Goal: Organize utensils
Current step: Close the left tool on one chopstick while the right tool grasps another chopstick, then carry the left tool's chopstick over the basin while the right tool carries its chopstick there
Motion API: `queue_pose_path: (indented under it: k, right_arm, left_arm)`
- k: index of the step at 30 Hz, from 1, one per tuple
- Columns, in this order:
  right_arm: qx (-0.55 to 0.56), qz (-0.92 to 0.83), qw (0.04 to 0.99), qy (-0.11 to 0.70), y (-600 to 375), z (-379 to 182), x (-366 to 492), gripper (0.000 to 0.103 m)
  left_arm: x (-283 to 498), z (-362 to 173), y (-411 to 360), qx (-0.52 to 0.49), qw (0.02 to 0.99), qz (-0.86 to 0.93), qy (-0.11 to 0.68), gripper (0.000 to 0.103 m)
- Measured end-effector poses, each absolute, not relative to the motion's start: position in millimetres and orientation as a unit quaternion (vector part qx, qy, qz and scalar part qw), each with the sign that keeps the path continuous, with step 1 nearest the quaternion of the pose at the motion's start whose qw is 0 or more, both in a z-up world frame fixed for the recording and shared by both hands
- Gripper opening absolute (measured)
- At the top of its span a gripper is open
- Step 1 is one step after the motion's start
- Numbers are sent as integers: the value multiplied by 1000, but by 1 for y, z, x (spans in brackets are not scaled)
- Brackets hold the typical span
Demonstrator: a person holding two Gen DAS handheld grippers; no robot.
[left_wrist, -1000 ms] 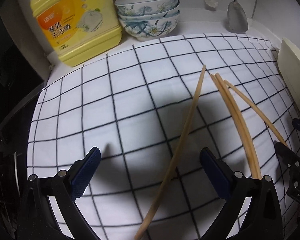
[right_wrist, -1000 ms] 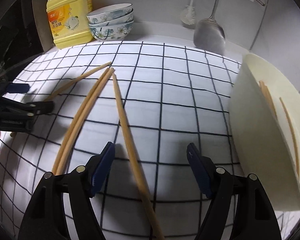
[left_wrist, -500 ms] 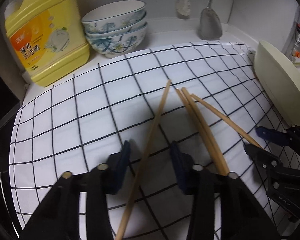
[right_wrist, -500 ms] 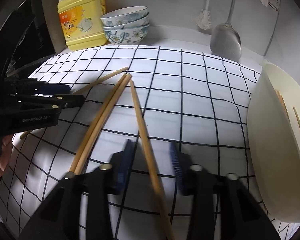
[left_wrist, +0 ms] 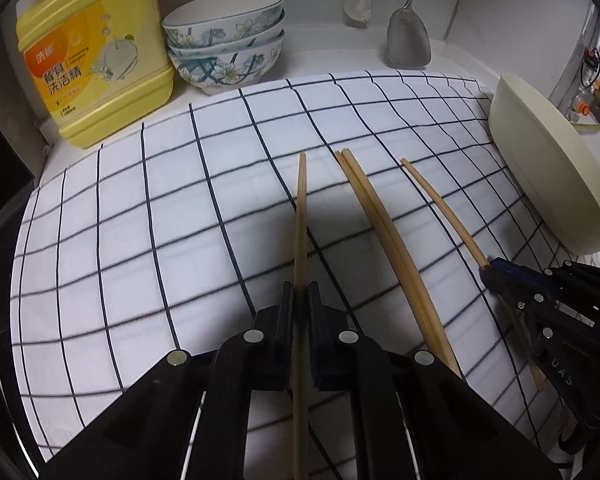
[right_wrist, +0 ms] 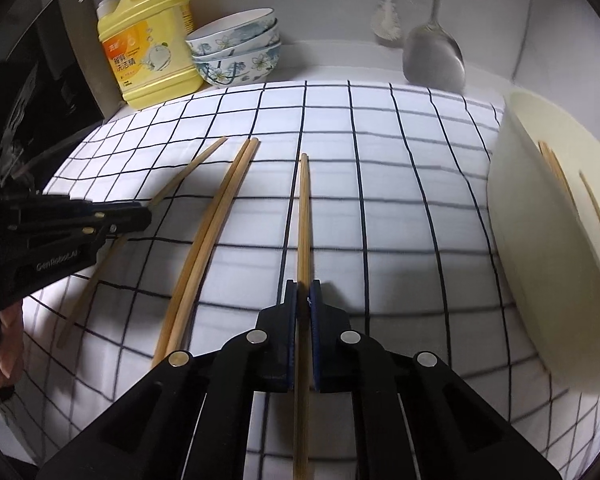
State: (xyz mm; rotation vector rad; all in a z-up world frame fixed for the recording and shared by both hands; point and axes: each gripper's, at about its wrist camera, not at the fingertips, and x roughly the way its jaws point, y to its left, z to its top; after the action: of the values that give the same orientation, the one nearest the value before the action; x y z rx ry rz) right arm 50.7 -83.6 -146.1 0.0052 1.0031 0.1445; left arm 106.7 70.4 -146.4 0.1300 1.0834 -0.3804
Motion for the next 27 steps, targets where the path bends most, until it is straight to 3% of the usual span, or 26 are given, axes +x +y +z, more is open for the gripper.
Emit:
queue_pose_path:
  k: [16,27]
  right_arm:
    - [71,39,888,453,-77,-87,-5,6]
    - [92,-8,908,408,-161,-26,-31,6]
  left_arm:
    - [47,-93,88,53,832,-226,503,7]
    - [42,-34,19,37,843,-279,458,7]
